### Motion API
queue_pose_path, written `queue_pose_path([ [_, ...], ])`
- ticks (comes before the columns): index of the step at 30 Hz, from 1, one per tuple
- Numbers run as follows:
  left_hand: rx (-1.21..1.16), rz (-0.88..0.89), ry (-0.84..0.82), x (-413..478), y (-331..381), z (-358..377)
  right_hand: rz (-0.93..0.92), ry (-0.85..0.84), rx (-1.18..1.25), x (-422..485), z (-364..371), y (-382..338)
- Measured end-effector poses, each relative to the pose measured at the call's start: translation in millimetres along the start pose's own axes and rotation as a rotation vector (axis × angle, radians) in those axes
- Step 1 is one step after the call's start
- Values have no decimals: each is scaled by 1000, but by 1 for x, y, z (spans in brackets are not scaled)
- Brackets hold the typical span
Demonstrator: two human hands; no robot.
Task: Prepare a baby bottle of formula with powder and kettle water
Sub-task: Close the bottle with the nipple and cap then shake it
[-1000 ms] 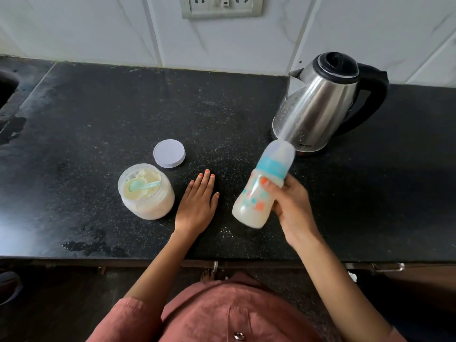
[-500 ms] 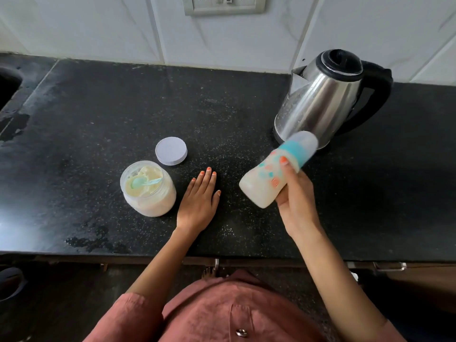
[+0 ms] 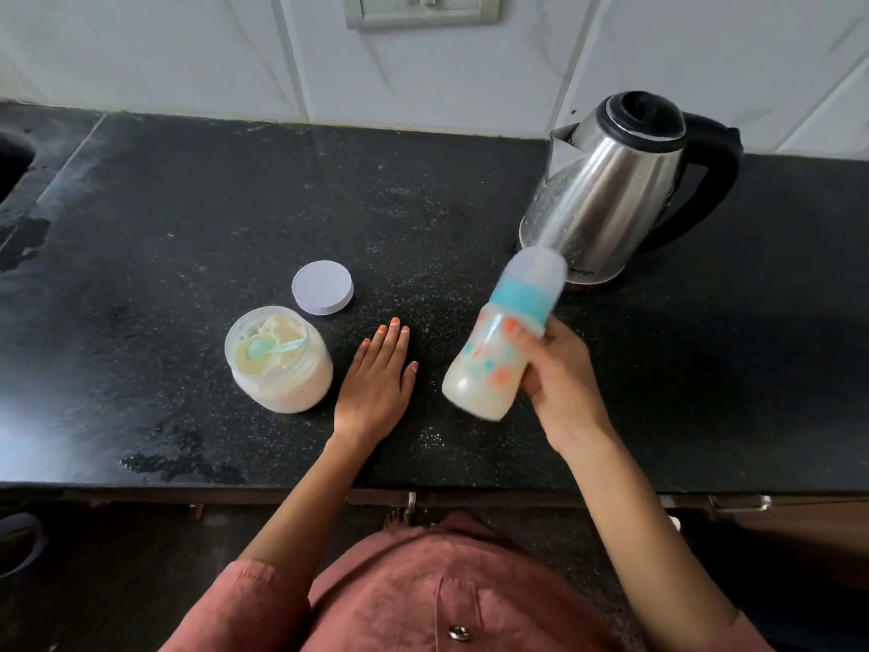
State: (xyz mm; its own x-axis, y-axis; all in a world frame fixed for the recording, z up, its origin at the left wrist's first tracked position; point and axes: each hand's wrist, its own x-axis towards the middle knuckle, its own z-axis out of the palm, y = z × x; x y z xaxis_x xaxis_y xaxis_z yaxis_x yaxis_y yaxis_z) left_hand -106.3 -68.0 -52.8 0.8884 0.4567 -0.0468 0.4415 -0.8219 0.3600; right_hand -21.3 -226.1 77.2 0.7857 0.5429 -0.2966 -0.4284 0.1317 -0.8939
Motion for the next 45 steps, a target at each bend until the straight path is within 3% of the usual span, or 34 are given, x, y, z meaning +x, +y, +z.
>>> queue_pose_path([
  [3,3,8,14,-2,0,1,12,116,287,9,-5,-8],
  [7,-2,5,7,0,-1,1,112,-82,4,-6,-4,2],
  [9,-1,0,-6,0,-1,1,98,-98,-79,-8,-6,2],
  [14,25,14,9,-1,-1,2,-10,119,300,8,-10,-9],
  [20,19,-3,-18,2,-2,4,74,-68,-65,-11,2,14],
  [25,25,10,16,0,-1,6,4,108,331,6,-2,-4],
  [30,23,-9,-14,2,-2,4,76,-94,-114,-11,0,10],
  [35,21,6,15,-1,0,4,23,147,309,8,-8,-5],
  [41,33,-11,-7,0,0,2,88,-64,-138,-8,-7,5],
  [45,27,4,8,-1,0,3,13,146,245,7,-10,-6],
])
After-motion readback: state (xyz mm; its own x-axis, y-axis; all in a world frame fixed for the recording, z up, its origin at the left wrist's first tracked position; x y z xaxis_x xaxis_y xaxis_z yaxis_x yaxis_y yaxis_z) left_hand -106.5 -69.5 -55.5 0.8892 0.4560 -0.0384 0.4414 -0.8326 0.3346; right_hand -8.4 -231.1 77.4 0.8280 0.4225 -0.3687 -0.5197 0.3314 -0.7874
